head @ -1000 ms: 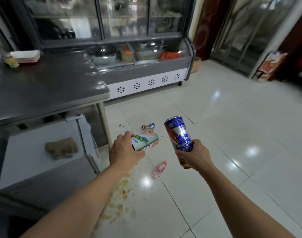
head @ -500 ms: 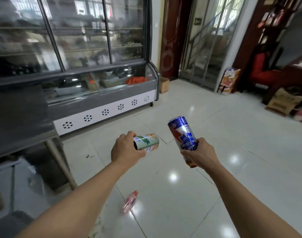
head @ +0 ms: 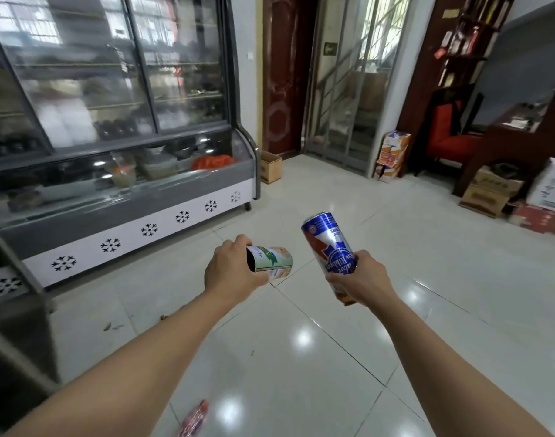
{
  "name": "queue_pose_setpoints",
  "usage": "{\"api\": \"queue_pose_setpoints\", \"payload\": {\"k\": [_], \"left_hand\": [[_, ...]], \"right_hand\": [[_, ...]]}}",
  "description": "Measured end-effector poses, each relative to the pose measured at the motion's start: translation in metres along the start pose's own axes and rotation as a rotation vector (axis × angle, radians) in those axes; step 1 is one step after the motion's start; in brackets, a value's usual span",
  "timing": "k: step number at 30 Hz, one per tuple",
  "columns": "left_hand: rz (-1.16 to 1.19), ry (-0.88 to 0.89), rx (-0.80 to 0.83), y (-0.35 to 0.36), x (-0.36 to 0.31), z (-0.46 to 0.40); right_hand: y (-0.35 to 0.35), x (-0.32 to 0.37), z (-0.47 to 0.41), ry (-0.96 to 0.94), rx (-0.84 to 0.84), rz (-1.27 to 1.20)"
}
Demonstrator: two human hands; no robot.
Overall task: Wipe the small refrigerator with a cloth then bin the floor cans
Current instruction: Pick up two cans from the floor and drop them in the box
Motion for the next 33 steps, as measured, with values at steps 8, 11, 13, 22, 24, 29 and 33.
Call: {"api": "queue_pose_setpoints", "payload": {"k": [8,11,13,22,24,29,33], "left_hand": [[0.050,0.064,0.047,0.074,-0.057,-0.157],[0.038,0.078,0.066,0.097,-0.081,-0.214],[0.027,0.091,0.080,0.112,-0.096,-0.245],[0.010,0.104,0.103,0.185,-0.157,-0.388],[-0.001,0.089,0.093,0.201,-0.171,-0.423],[0.012,0.014,0.048,0.231,-0.207,-0.510],[0.000,-0.024,0.009,0.251,-0.229,-0.571]], "right_hand": [[-0.046,-0.019,-0.142,0.071,-0.072,0.033],[-0.069,-0.026,-0.193,0.096,-0.110,0.023],[-0.079,-0.031,-0.224,0.107,-0.118,0.014],[-0.102,-0.052,-0.400,0.077,-0.121,-0.041],[-0.112,-0.057,-0.447,0.062,-0.119,-0.055],[-0.132,-0.066,-0.564,0.042,-0.065,-0.037],[-0.140,-0.064,-0.647,0.027,-0.029,-0.033]]}}
Point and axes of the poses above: each hand's wrist, its own z-axis away from the middle knuckle, its own y-axis out of the palm, x = y × z, the point moved 8 cm from there along -z, towards the middle knuckle, and after that the axes turned 3 degrees about -y, right-handed, at the moved point
